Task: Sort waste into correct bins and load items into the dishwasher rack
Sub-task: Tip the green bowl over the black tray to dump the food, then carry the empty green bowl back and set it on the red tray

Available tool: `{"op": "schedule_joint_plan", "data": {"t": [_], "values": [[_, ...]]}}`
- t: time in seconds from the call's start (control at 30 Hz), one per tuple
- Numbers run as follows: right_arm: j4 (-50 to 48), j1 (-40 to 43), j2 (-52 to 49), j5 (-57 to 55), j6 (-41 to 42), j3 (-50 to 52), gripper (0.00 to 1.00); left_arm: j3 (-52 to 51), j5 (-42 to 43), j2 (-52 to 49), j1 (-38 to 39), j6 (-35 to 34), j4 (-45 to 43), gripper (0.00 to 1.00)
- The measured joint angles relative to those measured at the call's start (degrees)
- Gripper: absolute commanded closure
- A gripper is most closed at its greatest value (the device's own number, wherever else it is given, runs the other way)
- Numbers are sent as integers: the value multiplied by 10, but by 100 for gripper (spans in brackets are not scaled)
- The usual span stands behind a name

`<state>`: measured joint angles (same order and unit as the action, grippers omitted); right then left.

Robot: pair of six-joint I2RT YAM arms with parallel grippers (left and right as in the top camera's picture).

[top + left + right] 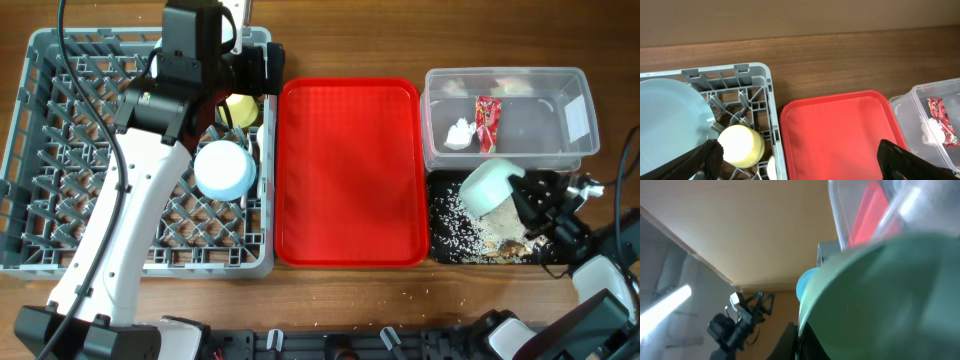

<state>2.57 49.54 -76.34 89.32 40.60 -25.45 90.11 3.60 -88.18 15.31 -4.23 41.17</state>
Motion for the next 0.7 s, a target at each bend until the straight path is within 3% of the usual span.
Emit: {"op": "schedule_joint_plan", "data": {"t": [0.07, 0.13, 0.2, 0.23, 0.27, 0.37, 0.5, 0.57, 0.7], "values": [[-84, -2, 12, 0, 38, 3, 95, 0, 0, 0, 0, 0, 0, 0], [-289, -9, 50, -3, 137, 7, 95, 0, 0, 0, 0, 0, 0, 0], [-595, -23, 94, -3, 301, 0, 95, 0, 0, 0, 0, 0, 0, 0], [-795, -33, 107, -4, 423, -25, 95, 0, 0, 0, 0, 0, 0, 0], [-909, -45, 121, 0, 567, -70, 95, 0, 0, 0, 0, 0, 1, 0], [-846, -77, 112, -4, 707, -131, 96, 0, 0, 0, 0, 0, 0, 0], [-844, -169, 108, -5, 755, -162, 95, 0, 0, 0, 0, 0, 0, 0], [-828, -226, 107, -6, 752, -168, 95, 0, 0, 0, 0, 0, 0, 0], [-600, -297, 46, -40, 628, -194, 95, 0, 0, 0, 0, 0, 0, 0]]}}
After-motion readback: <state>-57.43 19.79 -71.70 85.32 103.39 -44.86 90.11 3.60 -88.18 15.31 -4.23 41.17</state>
